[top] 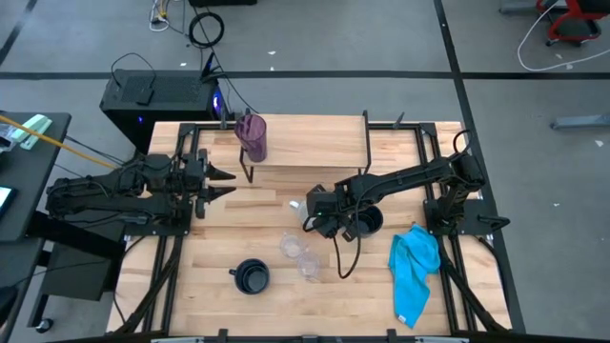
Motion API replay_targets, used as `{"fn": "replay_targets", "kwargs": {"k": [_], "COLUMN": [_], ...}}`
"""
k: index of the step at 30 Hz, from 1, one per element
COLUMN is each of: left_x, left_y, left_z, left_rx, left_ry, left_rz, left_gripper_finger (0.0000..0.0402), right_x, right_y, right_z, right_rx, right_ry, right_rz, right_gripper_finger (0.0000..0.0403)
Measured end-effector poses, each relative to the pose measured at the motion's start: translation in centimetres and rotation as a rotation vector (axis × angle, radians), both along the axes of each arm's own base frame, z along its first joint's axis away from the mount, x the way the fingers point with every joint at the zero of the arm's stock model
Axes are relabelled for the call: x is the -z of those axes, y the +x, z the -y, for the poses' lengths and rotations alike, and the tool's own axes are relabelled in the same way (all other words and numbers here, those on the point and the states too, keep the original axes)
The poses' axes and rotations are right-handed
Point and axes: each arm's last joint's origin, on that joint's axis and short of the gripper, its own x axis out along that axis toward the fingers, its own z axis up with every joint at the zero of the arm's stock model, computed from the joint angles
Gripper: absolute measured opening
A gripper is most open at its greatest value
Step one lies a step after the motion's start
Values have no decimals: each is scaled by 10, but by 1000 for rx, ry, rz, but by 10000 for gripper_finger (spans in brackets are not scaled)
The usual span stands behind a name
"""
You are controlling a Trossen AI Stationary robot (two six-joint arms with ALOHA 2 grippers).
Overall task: Stack small to large cups/mugs on shelf
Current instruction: Put the orange mug on the shelf
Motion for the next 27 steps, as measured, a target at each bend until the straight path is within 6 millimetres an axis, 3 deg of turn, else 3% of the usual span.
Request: {"fn": "replay_targets", "kwargs": {"k": [10, 20, 27], "left_x": [0, 0, 0], "left_y": [0, 0, 0], "left_z": [0, 0, 0], "left_rx": [-1, 0, 0], "left_ry": [-4, -3, -4], "left_rz": [0, 0, 0], "left_gripper_finger": [162, 162, 162], "right_x": [-1, -2, -22], "right_y": [3, 4, 12], "right_z": [1, 1, 2], "right_rx": [-5, 13, 53], "right_ry": [5, 15, 40], "right_rz": [31, 36, 112], "right_gripper_finger": [15, 11, 11]}}
